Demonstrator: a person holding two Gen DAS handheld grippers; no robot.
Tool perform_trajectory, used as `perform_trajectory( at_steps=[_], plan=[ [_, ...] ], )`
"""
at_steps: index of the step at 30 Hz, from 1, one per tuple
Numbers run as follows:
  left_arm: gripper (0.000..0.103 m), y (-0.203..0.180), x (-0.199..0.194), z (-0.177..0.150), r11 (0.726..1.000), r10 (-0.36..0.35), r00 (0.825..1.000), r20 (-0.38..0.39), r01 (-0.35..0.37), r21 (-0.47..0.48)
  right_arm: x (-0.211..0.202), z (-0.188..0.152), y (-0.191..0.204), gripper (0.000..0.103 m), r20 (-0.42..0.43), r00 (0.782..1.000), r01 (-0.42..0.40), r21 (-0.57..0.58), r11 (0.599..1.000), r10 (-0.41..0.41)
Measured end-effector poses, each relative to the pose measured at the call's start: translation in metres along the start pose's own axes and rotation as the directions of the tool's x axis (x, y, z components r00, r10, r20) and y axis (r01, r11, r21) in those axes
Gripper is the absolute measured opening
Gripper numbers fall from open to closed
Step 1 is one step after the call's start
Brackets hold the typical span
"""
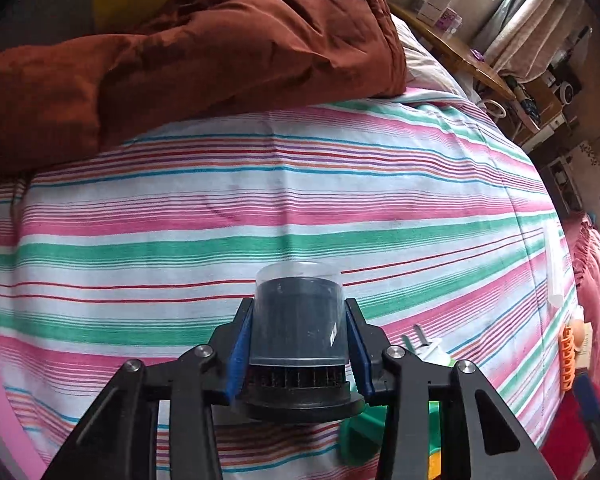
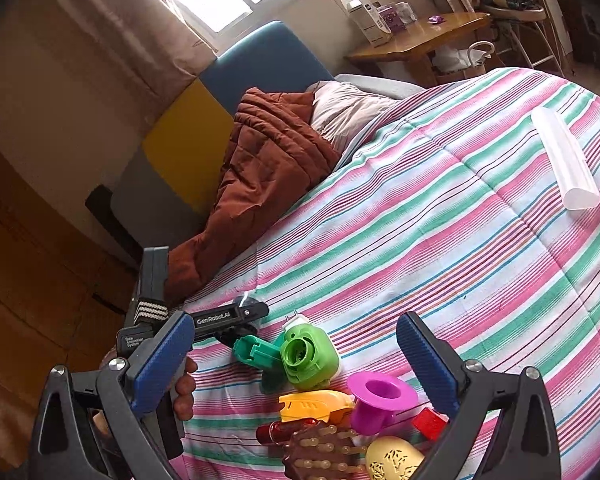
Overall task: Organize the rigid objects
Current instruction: 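Grasp the black cylinder with clear cap using the left tool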
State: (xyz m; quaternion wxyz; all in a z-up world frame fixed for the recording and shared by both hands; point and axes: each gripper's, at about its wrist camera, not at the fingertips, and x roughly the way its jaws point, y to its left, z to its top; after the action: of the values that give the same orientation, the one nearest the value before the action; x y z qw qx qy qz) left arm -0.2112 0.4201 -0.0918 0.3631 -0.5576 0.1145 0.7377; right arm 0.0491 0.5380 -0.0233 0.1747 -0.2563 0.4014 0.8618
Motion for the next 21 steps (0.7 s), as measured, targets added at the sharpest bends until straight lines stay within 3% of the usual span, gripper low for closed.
perform_trajectory(
  at_steps=[3, 8, 16, 21],
  plan=[
    [0.043, 0.025, -0.012, -0.010, 0.999, 0.007, 1.000, 0.028, -0.006, -0.047, -0.001, 0.001, -0.004, 0.103, 0.007, 1.000, 0.014, 0.016, 1.000, -0.014],
    [0.043, 0.026, -0.035, -0.056, 0.996, 0.076, 0.996, 0.055, -0.078, 0.042, 0.000, 0.003, -0.013, 0.103, -0.003, 1.000, 0.022, 0.052, 0.998, -0.022],
    [0.043, 0.009, -0.065, -0.140, 0.986, 0.095, 0.985, 0.147, -0.114, 0.123, 0.001, 0.002, -0.010, 0.102, -0.014, 0.999, 0.045, 0.029, 0.999, -0.045],
    [0.044, 0.003, -0.058, -0.147, 0.987, 0.104, 0.983, 0.149, -0.120, 0.103, 0.012, -0.004, 0.006, 0.093, -0.072, 0.995, 0.061, -0.069, 0.996, -0.066]
  ],
)
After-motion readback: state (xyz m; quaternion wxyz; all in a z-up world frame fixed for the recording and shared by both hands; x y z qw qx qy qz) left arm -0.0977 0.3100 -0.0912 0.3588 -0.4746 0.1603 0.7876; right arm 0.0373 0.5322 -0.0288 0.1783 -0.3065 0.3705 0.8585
